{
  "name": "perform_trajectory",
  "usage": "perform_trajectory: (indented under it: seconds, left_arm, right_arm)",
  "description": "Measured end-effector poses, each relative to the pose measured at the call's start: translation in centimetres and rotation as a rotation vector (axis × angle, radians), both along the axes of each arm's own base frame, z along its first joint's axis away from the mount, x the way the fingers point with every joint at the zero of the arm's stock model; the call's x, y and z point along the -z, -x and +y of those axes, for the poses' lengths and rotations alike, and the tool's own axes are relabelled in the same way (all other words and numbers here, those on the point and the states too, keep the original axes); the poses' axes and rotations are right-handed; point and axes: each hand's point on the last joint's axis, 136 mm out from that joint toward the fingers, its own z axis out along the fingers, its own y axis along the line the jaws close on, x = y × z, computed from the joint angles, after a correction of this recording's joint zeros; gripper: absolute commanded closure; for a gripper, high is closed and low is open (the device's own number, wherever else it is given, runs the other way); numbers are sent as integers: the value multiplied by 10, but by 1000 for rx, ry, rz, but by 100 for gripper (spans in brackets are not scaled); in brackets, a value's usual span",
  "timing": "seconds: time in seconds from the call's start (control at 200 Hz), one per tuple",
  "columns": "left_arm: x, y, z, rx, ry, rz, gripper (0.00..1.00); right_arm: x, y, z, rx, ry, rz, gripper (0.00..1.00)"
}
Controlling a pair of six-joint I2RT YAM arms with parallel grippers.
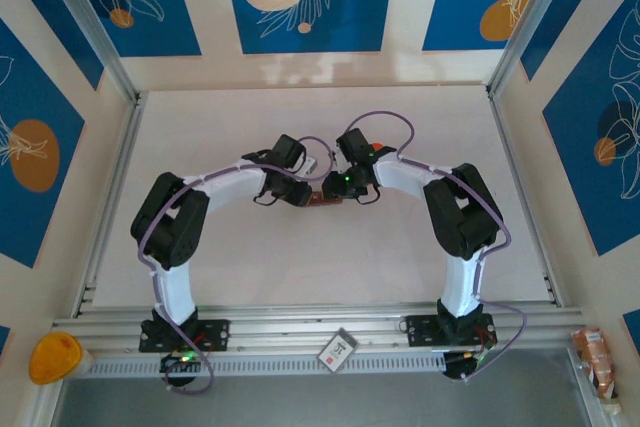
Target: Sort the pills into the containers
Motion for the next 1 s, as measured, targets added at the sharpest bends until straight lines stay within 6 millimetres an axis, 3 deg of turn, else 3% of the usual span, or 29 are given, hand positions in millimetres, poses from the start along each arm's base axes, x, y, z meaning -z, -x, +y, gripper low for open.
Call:
perform_trajectory:
  seconds: [0.23,0.4,0.705,0.81,0.925,1.0]
  left_arm:
    - [-4,-2,1,6,-26,-33,61]
    - [-14,-6,5,-14,-33,-66,44]
    - [-84,-32,11,-91,61,-210,30]
    - [-101,-40,23,-139,92,-240,22]
    - [-109,-42,33,-172,109,-257,0]
    - [-109,-39,38,-189,113,-251,0]
  right_arm:
    - [0,0,0,1,0,0,67]
    - [-1,0,0,-1,-8,6,67]
    - [-12,2,1,-7,-23,20,63]
    - [-28,-10,5,-1,-41,-7,62]
    - [-39,-33,11,11,-71,-35,61]
    - [-31,-43,9,24,-71,-27,61]
